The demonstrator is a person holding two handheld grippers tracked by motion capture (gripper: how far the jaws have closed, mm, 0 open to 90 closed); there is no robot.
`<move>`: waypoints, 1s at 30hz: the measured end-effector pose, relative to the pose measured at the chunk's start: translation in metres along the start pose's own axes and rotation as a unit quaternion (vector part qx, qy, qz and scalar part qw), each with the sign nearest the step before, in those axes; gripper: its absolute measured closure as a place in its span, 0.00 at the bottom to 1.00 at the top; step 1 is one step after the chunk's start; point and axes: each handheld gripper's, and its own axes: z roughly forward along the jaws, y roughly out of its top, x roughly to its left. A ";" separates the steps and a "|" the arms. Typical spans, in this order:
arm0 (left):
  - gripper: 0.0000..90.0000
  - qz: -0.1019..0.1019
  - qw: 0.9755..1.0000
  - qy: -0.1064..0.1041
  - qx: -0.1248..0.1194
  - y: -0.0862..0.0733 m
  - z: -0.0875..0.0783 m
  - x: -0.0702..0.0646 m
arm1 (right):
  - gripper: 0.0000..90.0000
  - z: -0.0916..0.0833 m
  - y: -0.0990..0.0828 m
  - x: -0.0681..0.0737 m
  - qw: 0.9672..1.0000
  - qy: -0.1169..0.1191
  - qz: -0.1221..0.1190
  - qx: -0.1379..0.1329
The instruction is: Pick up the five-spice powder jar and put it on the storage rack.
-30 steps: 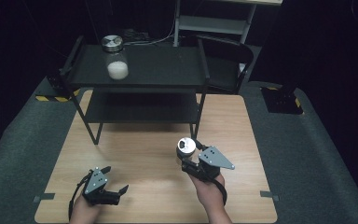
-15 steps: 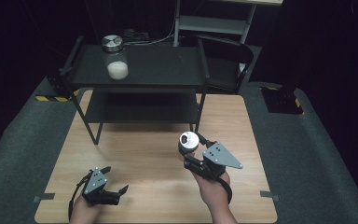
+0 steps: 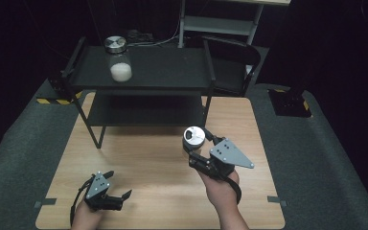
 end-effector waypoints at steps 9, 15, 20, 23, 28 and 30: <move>0.01 -0.001 1.000 -0.001 -0.001 -0.001 0.000 0.000 | 0.39 0.006 0.019 -0.003 1.000 0.004 0.001 -0.006; 0.01 -0.004 1.000 0.000 0.000 0.000 0.000 0.000 | 0.39 0.012 0.034 -0.005 1.000 0.005 -0.002 -0.010; 0.01 -0.008 1.000 0.004 0.003 0.001 0.000 -0.001 | 0.39 0.017 0.044 -0.005 1.000 0.001 -0.003 -0.010; 0.01 -0.011 1.000 0.004 0.005 0.001 0.001 -0.001 | 0.39 0.018 0.047 -0.005 1.000 0.000 -0.004 -0.011; 0.01 -0.006 1.000 0.005 0.011 0.003 0.001 -0.002 | 0.39 0.022 0.054 -0.006 1.000 -0.003 -0.004 -0.009; 0.01 -0.005 1.000 0.006 0.013 0.004 0.001 -0.003 | 0.39 0.023 0.056 -0.007 1.000 -0.003 -0.002 -0.010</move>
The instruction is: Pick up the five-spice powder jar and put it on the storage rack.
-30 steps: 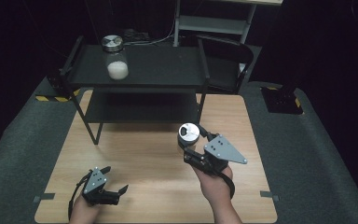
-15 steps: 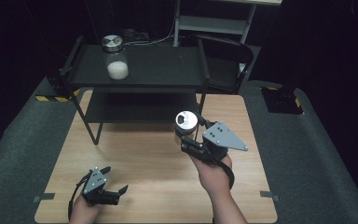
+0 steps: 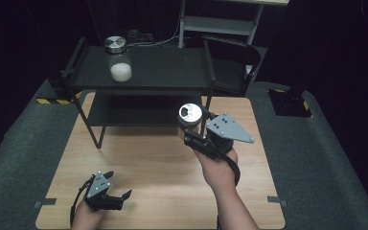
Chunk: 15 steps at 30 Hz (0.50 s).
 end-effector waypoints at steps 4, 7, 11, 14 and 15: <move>0.01 0.001 1.000 0.002 0.004 0.001 0.000 -0.002 | 0.39 0.003 0.005 -0.001 1.000 -0.003 -0.001 0.000; 0.01 0.003 1.000 0.002 0.006 0.002 0.000 -0.002 | 0.39 0.005 0.009 -0.002 1.000 -0.004 0.002 -0.001; 0.01 0.005 1.000 0.002 0.006 0.002 0.000 -0.002 | 0.39 0.008 0.014 -0.004 1.000 -0.006 0.003 -0.002; 0.01 0.004 1.000 0.001 0.006 0.002 0.000 -0.002 | 0.39 0.012 0.019 -0.004 1.000 -0.010 0.002 -0.003; 0.01 0.004 1.000 0.001 0.006 0.002 0.000 -0.002 | 0.39 0.013 0.020 -0.004 1.000 -0.011 0.002 -0.004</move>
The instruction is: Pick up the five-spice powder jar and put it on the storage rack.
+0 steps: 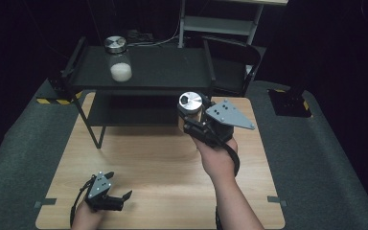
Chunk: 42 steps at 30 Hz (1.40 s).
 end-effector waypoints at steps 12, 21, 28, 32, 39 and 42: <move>0.01 0.006 1.000 -0.003 0.005 0.001 0.000 -0.001 | 0.39 0.013 0.017 0.000 1.000 -0.007 -0.004 -0.003; 0.01 0.002 1.000 -0.007 0.003 0.000 -0.001 0.000 | 0.39 0.028 0.027 -0.001 1.000 -0.015 -0.007 -0.007; 0.01 -0.002 1.000 -0.009 0.002 0.000 -0.001 0.001 | 0.39 0.036 0.038 -0.003 1.000 -0.021 -0.009 -0.013; 0.01 0.002 1.000 -0.011 0.005 0.001 -0.001 0.001 | 0.39 0.042 0.045 -0.003 0.999 -0.027 -0.013 -0.013; 0.01 0.000 1.000 -0.015 0.007 0.002 0.000 0.003 | 0.39 0.051 0.053 -0.004 0.999 -0.033 -0.015 -0.016; 0.01 -0.002 1.000 -0.016 0.008 0.002 0.000 0.004 | 0.39 0.055 0.057 -0.004 0.999 -0.035 -0.013 -0.017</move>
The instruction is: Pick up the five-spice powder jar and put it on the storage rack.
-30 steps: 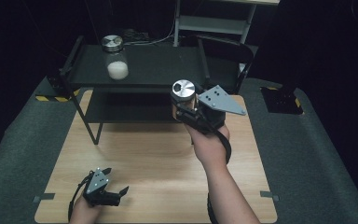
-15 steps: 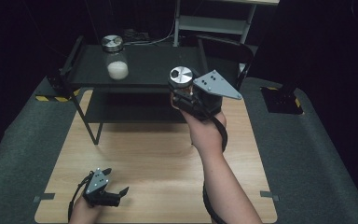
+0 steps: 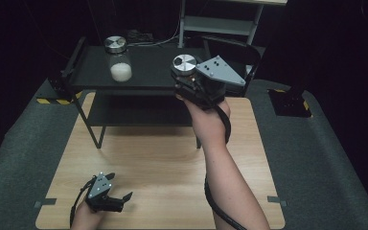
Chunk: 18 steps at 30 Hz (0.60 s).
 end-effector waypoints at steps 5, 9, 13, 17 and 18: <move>0.01 0.001 1.000 0.000 0.001 0.000 0.000 0.000 | 0.39 0.008 0.006 -0.001 1.000 -0.004 0.001 -0.002; 0.01 -0.002 1.000 -0.004 -0.005 -0.002 -0.001 0.002 | 0.39 0.015 0.010 0.000 1.000 -0.008 0.003 -0.002; 0.01 -0.003 1.000 -0.003 -0.004 -0.002 -0.001 0.002 | 0.39 0.025 0.012 -0.002 1.000 -0.011 0.015 0.001; 0.01 -0.003 1.000 -0.004 -0.003 -0.001 0.000 0.002 | 0.39 0.034 0.013 -0.004 1.000 -0.016 0.025 0.004; 0.01 -0.004 1.000 -0.005 -0.002 -0.001 -0.001 0.002 | 0.39 0.037 0.013 -0.005 0.999 -0.017 0.027 0.005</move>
